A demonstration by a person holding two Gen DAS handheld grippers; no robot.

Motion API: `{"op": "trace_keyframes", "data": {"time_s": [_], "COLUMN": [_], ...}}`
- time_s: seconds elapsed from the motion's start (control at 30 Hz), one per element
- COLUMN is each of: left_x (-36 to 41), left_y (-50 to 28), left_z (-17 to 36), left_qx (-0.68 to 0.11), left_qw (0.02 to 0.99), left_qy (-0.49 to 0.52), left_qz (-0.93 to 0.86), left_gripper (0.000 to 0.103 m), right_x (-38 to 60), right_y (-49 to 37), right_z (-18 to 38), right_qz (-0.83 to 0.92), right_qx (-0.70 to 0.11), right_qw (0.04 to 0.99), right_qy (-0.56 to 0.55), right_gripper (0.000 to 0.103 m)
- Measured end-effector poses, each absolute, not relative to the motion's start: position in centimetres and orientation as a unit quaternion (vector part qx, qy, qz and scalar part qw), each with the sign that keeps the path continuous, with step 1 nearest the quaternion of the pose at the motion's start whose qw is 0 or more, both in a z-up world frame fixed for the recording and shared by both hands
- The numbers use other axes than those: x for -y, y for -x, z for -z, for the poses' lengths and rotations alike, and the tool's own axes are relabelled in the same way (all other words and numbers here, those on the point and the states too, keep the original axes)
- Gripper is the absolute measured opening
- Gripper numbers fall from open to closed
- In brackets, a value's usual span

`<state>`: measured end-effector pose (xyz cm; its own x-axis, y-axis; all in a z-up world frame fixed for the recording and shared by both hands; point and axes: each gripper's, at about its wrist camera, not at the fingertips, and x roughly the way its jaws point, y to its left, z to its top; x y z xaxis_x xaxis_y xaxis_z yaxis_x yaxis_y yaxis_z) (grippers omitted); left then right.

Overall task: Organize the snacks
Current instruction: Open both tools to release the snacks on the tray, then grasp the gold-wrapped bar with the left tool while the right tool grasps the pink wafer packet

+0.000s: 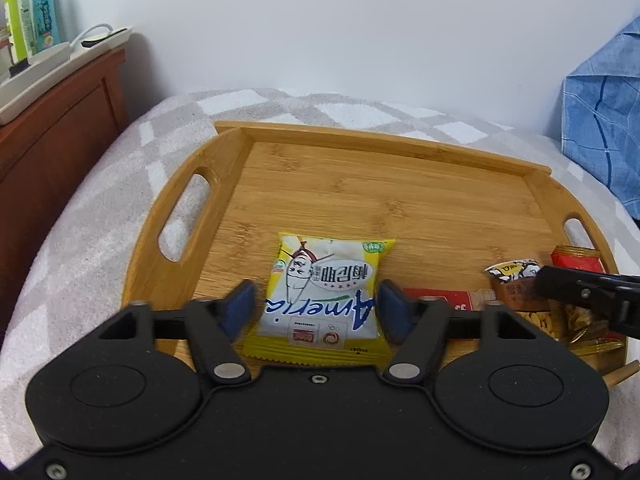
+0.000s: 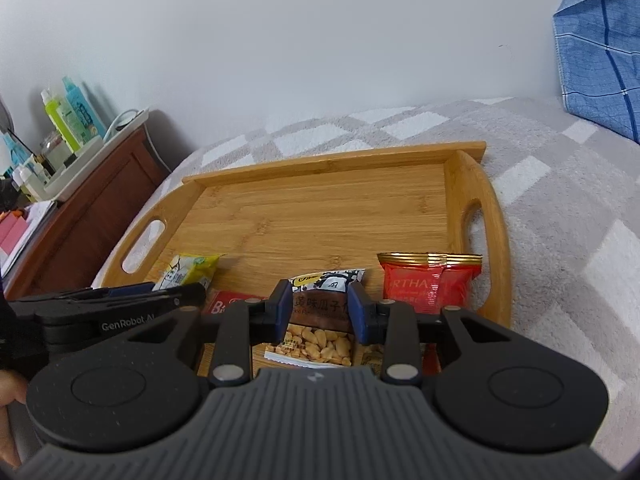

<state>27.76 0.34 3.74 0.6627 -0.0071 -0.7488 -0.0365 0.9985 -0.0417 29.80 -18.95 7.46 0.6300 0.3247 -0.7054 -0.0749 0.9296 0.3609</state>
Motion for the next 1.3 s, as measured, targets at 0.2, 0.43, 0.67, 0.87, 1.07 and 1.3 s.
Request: {"op": "trace_keyframes", "data": {"time_s": [0.2,0.43,0.67,0.87,1.07,1.3], "left_x": [-0.1,-0.1,-0.6,-1.3,-2.0,-2.3], "left_y": [-26.3,-23.0,-18.7,-14.9,-10.8,-7.5], "left_z": [-5.3,-7.7,-9.2,-8.9,-6.4,-3.7], "left_qx": [-0.392,-0.369,-0.350,-0.345,-0.338,-0.349], "left_qw": [0.920,0.929,0.936,0.937,0.941,0.937], "left_qy": [0.017,0.012,0.019,0.024,0.030,0.012], "left_qz": [0.002,0.023,0.039,0.044,0.016,0.009], "left_gripper": [0.087,0.099,0.101,0.101,0.102,0.102], "right_x": [19.7,19.9,18.8,18.2,17.1,15.9], "right_y": [-28.6,-26.5,-23.5,-20.4,-16.7,-13.3], "right_z": [-8.4,-9.5,-10.3,-9.8,-8.8,-7.4], "right_qz": [-0.105,-0.100,-0.098,-0.099,-0.100,-0.095], "right_qx": [-0.399,-0.370,-0.345,-0.341,-0.342,-0.346], "right_qw": [0.895,0.900,0.915,0.918,0.922,0.923], "right_qy": [-0.173,-0.206,-0.185,-0.178,-0.153,-0.140], "right_gripper": [0.045,0.056,0.060,0.061,0.063,0.065]}}
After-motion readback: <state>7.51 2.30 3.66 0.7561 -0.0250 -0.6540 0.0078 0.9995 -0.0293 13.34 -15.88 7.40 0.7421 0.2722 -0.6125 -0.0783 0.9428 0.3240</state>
